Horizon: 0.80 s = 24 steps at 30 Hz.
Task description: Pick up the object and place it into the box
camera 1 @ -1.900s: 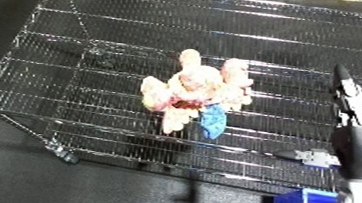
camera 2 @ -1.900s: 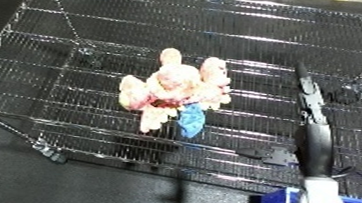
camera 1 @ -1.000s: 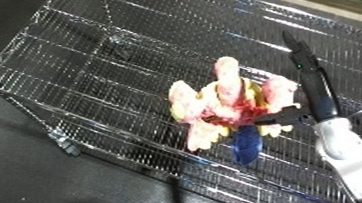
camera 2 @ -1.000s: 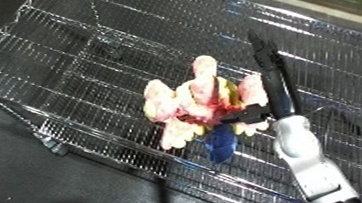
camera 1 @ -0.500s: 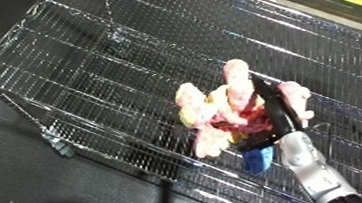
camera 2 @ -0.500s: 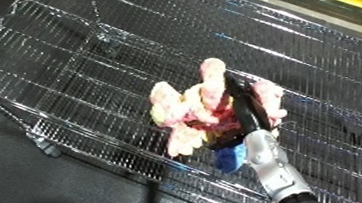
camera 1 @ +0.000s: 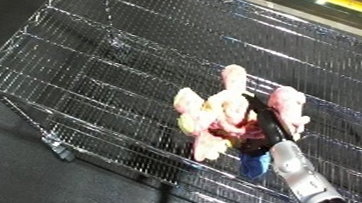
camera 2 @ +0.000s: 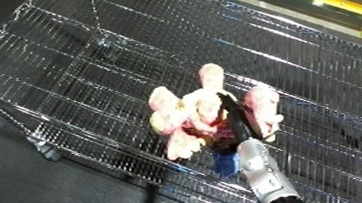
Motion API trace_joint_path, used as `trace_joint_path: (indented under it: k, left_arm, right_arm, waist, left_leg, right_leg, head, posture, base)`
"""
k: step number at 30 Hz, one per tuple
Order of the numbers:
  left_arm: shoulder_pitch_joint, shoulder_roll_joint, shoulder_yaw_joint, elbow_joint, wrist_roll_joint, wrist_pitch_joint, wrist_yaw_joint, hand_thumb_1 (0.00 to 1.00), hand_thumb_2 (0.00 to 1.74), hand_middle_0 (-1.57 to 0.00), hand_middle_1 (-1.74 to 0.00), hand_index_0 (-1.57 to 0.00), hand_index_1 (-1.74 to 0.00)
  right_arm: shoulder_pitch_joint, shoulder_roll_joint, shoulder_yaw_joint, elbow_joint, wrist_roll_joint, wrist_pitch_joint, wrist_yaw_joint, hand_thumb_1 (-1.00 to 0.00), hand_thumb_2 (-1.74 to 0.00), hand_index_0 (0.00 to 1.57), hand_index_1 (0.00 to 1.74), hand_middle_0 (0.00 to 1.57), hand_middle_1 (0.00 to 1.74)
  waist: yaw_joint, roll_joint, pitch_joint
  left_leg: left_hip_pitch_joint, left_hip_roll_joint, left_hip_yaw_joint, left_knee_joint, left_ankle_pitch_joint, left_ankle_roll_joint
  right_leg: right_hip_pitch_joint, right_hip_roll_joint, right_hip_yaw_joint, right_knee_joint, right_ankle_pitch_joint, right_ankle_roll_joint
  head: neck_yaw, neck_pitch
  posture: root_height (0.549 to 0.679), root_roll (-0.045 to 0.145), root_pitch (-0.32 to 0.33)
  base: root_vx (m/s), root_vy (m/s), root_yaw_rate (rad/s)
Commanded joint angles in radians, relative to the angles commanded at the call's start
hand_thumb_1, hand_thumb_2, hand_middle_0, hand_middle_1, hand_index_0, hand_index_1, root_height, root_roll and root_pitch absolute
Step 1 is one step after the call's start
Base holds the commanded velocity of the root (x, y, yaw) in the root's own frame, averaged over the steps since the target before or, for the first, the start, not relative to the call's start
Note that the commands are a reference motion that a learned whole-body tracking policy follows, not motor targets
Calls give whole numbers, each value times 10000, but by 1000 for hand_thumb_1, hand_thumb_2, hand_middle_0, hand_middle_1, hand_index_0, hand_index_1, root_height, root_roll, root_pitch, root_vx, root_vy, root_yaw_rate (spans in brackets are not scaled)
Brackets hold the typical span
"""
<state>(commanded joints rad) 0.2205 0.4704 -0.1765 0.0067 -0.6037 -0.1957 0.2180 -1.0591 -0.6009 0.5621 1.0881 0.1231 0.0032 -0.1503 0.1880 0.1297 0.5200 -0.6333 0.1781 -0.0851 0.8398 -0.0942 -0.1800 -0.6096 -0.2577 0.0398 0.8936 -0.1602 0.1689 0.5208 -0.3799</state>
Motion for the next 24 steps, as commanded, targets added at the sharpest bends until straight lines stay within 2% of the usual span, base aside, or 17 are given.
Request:
trace_joint_path:
  k: [6, 16, 24]
  left_arm:
    - [-51, 1, -76, 2, 16, 44, -58, 1000, 1740, -1570, -1740, -1570, -1740]
    - [-174, -150, -87, 139, -5, 80, -24, 1000, 1740, -1570, -1740, -1570, -1740]
    - [-385, -339, -11, 512, 30, 123, -12, 1000, 1740, -1570, -1740, -1570, -1740]
  right_arm:
    - [140, -95, -56, 4, -51, -10, 16, -900, -1566, 1413, 1566, 1413, 1566]
    - [387, -108, -231, -177, -60, -39, -111, -900, -1566, 1413, 1566, 1413, 1566]
    - [1253, -447, -813, -1785, 240, -353, -444, -900, -1566, 1413, 1566, 1413, 1566]
  waist:
    - [-47, 13, 0]
    - [-184, -5, 0]
    - [-537, -157, 0]
  left_leg:
    - [216, 7, 53, -145, 29, -2]
    - [775, 57, 211, -689, 137, -43]
    - [1547, 141, 399, -1358, 207, -53]
  right_leg:
    - [204, -26, -3, -78, -66, 2]
    - [698, -78, -48, -469, -169, 1]
    - [1378, -101, -100, -1043, -219, 15]
  head:
    - [50, -71]
    - [156, -137]
    - [107, 135]
  posture:
    - [589, 10, -86]
    - [597, 16, -94]
    - [608, 23, -108]
  base:
    - [2, 1, -4]
    - [-1, -4, -13]
    - [-1, -13, -65]
